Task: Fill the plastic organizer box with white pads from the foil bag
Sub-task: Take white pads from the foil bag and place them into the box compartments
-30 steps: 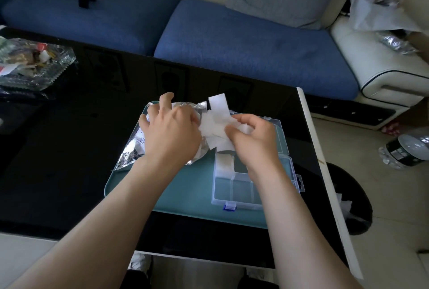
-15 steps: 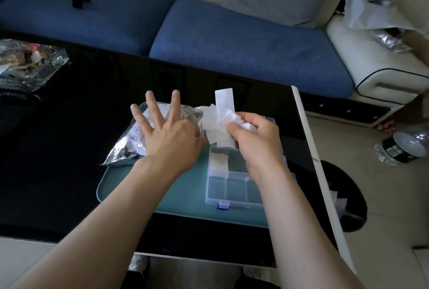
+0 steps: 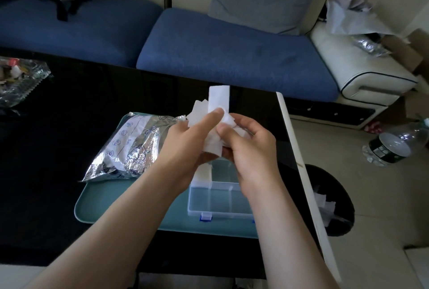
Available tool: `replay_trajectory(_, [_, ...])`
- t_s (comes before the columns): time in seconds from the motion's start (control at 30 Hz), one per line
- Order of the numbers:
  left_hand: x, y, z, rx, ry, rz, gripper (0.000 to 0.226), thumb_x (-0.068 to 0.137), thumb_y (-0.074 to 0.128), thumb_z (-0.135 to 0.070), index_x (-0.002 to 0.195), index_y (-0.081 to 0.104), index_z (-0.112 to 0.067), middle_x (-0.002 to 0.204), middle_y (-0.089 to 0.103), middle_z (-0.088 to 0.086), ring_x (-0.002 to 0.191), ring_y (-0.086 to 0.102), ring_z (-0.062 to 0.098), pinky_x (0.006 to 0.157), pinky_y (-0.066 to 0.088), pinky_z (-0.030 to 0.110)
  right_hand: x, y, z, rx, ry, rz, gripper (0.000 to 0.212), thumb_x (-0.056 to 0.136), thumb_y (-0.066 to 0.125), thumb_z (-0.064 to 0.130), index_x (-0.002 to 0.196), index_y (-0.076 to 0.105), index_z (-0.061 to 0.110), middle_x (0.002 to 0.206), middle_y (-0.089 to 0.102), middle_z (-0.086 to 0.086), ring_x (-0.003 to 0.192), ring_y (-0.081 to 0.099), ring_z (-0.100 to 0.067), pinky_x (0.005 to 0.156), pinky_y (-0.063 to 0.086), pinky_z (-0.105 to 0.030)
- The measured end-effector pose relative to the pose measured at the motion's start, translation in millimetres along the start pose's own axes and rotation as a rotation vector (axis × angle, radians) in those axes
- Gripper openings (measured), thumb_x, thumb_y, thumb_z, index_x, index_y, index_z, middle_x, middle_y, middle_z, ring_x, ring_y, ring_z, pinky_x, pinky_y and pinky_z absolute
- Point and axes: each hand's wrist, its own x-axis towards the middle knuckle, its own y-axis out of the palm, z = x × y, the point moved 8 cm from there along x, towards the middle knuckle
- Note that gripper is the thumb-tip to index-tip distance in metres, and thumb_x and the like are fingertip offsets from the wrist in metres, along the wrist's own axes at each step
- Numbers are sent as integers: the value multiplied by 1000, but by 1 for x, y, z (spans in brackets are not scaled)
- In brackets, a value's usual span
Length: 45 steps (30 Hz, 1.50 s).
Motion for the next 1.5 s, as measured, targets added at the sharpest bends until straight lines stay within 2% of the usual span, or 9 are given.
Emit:
replay_trajectory(0.23, [5, 10, 16, -86, -112, 10, 40, 98, 74, -22, 125, 63, 5, 113, 76, 24, 87, 79, 31, 62, 62, 38, -7, -11, 15, -370, -210, -13, 18, 91, 83, 30, 106, 74, 26, 88, 78, 7, 78, 76, -10, 62, 62, -34])
replay_trajectory(0.43, [7, 11, 19, -100, -111, -20, 33, 100, 71, -19, 123, 64, 2, 111, 78, 20, 96, 79, 34, 68, 67, 43, -2, -23, 15, -604, -254, 2, 28, 101, 71, 30, 127, 67, 21, 116, 68, 4, 100, 66, -4, 67, 47, -3])
replay_trajectory(0.5, [8, 9, 19, -69, -100, -34, 32, 102, 68, -20, 124, 64, 2, 113, 77, 20, 98, 78, 35, 68, 67, 41, -1, -28, 12, -569, -193, 14, 24, 107, 60, 24, 130, 66, 23, 121, 66, 6, 105, 64, -4, 69, 47, -3])
replay_trajectory(0.67, [6, 6, 19, -33, -95, -32, 28, 108, 59, -20, 128, 58, 0, 120, 73, 18, 101, 76, 37, 59, 63, 35, -6, -40, 18, -423, -160, -33, 35, 102, 56, 9, 131, 64, 27, 101, 67, 0, 66, 59, 6, 55, 44, -8])
replay_trajectory(0.83, [5, 9, 22, 10, -108, 56, 36, 109, 56, -27, 133, 61, -2, 118, 77, 16, 103, 77, 30, 82, 66, 42, -13, -41, 32, -241, -188, -13, 37, 91, 83, 17, 126, 70, 24, 90, 81, 5, 89, 77, -6, 79, 59, -17])
replay_trajectory(0.97, [0, 16, 25, -59, -166, 149, 37, 112, 49, -29, 133, 61, 0, 118, 76, 22, 103, 77, 33, 85, 65, 46, -15, -31, 32, -201, -166, 74, 21, 93, 80, 11, 114, 77, 15, 91, 82, 0, 84, 79, -12, 68, 59, -21])
replay_trajectory(1.13, [2, 13, 26, -163, -238, 134, 35, 111, 52, -28, 135, 60, -3, 117, 77, 20, 106, 76, 35, 83, 65, 50, -11, -34, 38, -233, -226, 31, 14, 92, 82, 13, 105, 79, 19, 88, 81, 3, 85, 77, -7, 68, 55, -15])
replay_trajectory(1.3, [1, 18, 25, -231, -272, 140, 36, 110, 51, -27, 132, 62, -2, 124, 73, 24, 117, 71, 36, 92, 62, 54, -6, -30, 25, -371, -240, -4, 16, 90, 84, 15, 105, 79, 17, 85, 81, 4, 84, 78, -9, 72, 64, -30])
replay_trajectory(1.5, [2, 21, 28, -255, -275, 157, 36, 110, 47, -22, 138, 58, -1, 122, 74, 23, 112, 74, 35, 86, 65, 51, -3, -35, 23, -399, -279, -127, 11, 89, 86, 20, 98, 80, 19, 76, 79, 6, 73, 77, -6, 64, 62, -27])
